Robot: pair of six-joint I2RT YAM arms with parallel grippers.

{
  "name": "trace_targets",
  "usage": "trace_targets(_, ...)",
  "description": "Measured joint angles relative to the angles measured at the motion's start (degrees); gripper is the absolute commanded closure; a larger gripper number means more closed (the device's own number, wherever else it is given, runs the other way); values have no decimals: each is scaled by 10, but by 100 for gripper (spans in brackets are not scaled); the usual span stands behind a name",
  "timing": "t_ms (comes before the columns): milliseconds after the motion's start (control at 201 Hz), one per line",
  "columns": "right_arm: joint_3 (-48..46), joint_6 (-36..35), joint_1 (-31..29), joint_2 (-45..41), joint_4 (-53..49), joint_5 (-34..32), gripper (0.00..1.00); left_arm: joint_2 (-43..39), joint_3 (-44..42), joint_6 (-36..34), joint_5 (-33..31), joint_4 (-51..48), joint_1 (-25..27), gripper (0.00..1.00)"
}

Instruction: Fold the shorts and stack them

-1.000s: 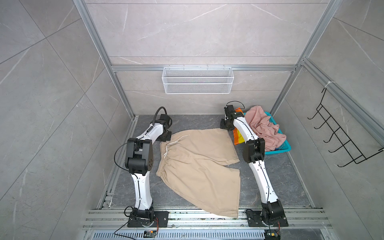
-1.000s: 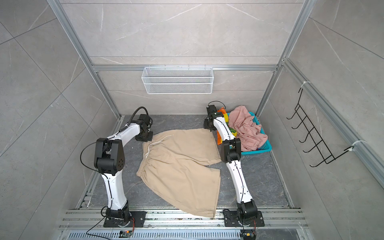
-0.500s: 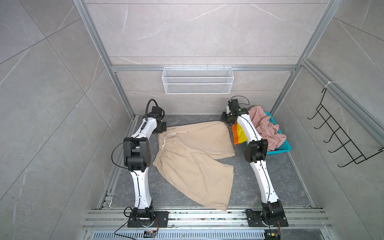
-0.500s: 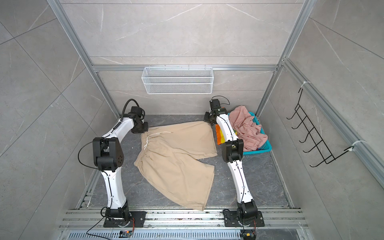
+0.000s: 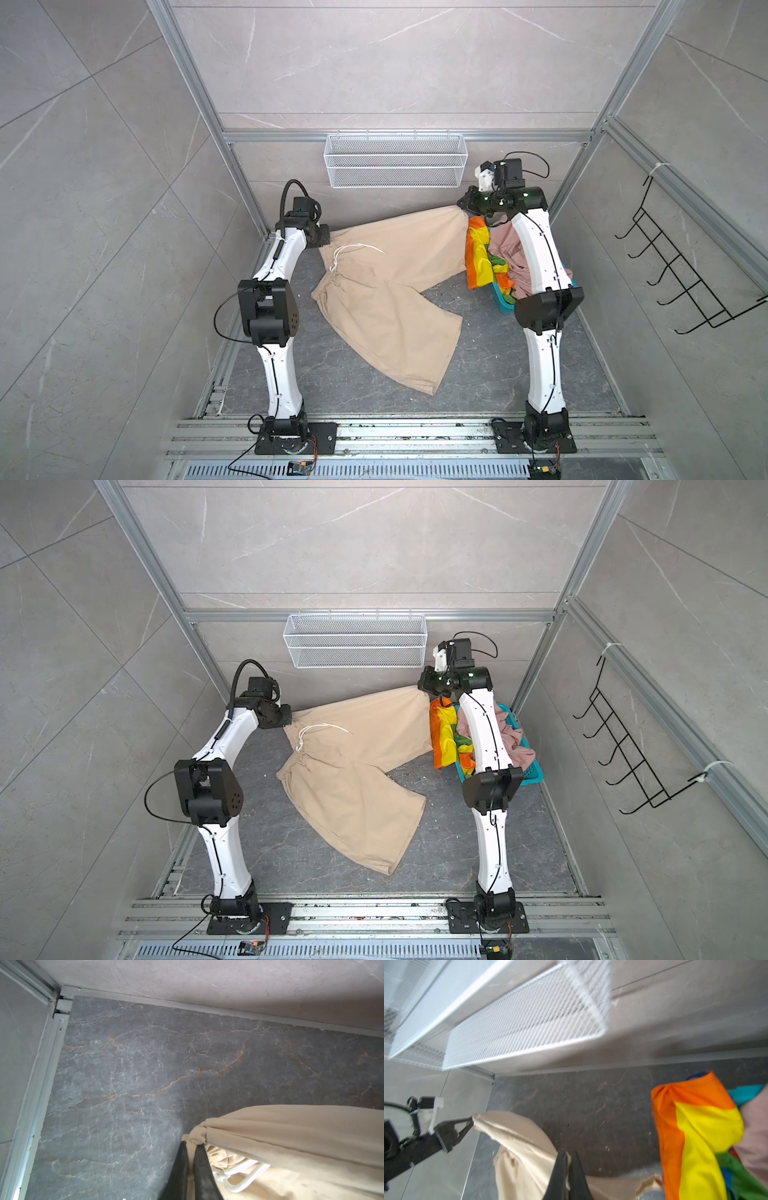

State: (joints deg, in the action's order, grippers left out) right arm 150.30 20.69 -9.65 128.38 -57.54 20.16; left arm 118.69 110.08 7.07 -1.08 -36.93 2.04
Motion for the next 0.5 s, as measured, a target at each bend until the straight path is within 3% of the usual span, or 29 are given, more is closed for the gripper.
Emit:
trace_targets(189, -435, -5, -40, -240, 85, -8, 100, -101, -138, 1, 4, 48, -17, 100)
trace_targets(344, -710, 17, -81, -373, 160, -9, 100, -191, -264, 14, 5, 77, -21, 100)
trace_targets(448, -869, 50, -132, -432, 214, -11, 100, -256, -350, 31, 0, 92, -21, 95)
trace_targets(498, -936, 68, -159, -447, 242, -10, 100, -286, -389, 43, -2, 94, -23, 87)
